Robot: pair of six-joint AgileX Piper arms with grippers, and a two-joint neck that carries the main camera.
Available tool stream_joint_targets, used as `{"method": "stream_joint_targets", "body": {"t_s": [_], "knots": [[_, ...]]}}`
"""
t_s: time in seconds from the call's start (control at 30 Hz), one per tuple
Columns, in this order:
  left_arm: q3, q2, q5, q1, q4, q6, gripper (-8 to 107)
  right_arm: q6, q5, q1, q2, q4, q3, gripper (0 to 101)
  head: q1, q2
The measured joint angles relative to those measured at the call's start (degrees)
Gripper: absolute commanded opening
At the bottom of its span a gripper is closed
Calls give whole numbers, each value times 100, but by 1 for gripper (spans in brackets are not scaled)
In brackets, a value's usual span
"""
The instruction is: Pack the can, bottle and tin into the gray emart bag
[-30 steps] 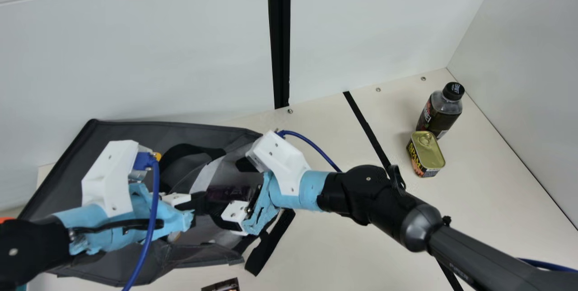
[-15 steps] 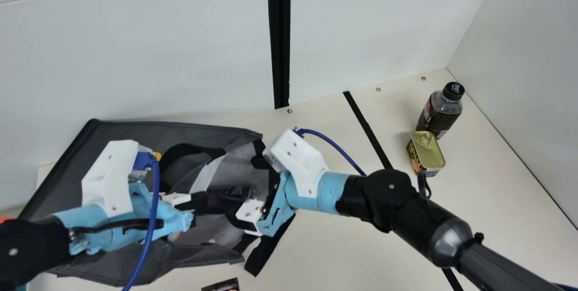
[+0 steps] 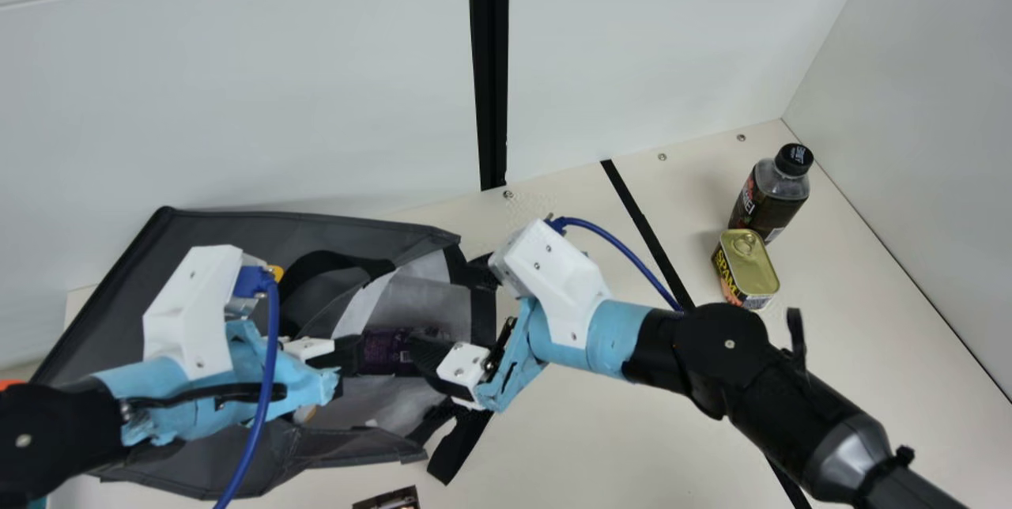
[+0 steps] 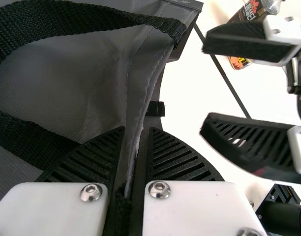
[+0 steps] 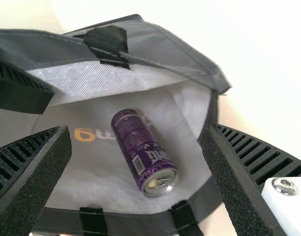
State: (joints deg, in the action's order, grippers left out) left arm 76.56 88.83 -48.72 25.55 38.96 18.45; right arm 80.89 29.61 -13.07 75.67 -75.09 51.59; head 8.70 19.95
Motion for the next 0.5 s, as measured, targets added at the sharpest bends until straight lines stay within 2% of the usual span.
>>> {"method": "stream_joint_targets", "body": {"t_s": [0.5], "knots": [[0,0,0,0,0,0,10,-777,-182,509,-438,1041,198,91,0,-9]]}}
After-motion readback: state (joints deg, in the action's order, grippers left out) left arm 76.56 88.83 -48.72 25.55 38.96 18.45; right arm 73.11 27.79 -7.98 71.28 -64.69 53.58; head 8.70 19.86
